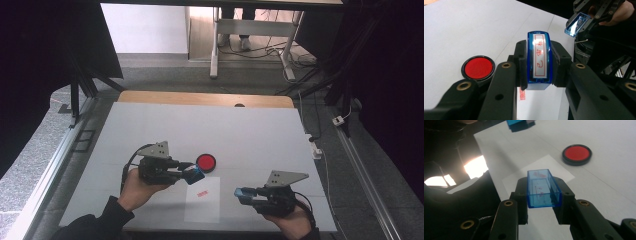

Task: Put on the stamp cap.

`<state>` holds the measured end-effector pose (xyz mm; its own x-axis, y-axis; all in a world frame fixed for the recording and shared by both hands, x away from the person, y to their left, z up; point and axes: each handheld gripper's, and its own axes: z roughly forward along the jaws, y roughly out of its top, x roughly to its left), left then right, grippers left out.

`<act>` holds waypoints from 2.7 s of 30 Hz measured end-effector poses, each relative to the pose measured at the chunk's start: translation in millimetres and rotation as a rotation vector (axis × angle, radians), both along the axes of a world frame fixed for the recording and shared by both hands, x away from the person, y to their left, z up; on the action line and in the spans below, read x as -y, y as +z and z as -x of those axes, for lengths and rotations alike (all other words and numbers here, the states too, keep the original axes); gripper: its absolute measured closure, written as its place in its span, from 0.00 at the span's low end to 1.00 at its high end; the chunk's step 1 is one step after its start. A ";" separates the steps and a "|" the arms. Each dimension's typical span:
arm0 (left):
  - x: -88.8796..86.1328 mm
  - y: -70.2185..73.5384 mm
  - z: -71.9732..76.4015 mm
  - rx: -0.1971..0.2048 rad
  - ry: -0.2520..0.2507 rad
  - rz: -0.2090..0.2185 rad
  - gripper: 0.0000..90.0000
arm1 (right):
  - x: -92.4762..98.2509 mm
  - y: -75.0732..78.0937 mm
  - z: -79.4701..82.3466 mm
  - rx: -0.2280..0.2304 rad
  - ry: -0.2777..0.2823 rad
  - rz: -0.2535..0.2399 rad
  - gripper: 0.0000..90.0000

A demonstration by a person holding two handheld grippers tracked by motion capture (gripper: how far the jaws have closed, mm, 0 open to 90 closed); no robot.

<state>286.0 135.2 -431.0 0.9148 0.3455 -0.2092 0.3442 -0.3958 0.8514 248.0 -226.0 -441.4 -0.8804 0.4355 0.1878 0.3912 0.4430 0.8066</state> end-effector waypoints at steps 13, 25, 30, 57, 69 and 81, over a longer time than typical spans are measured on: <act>0.3 3.6 1.9 0.018 -0.033 0.005 0.78 | -39.0 -0.6 -19.4 0.018 0.126 -0.004 0.76; -1.2 6.9 3.1 0.035 -0.069 0.014 0.78 | -61.4 -6.1 -30.0 0.027 0.178 -0.004 0.76; -1.1 7.3 3.4 0.039 -0.093 0.020 0.78 | -66.8 -7.6 -33.8 0.029 0.199 -0.009 0.76; 5.3 -0.4 5.9 0.113 -0.235 0.016 0.78 | -100.5 -21.8 -41.4 0.002 0.351 -0.019 0.77; 4.7 -3.2 5.4 0.119 -0.283 0.047 0.78 | -101.1 -22.4 -41.0 -0.003 0.377 -0.024 0.77; 4.8 -6.9 3.5 0.103 -0.326 0.074 0.78 | -101.4 -20.0 -39.1 -0.001 0.424 -0.041 0.77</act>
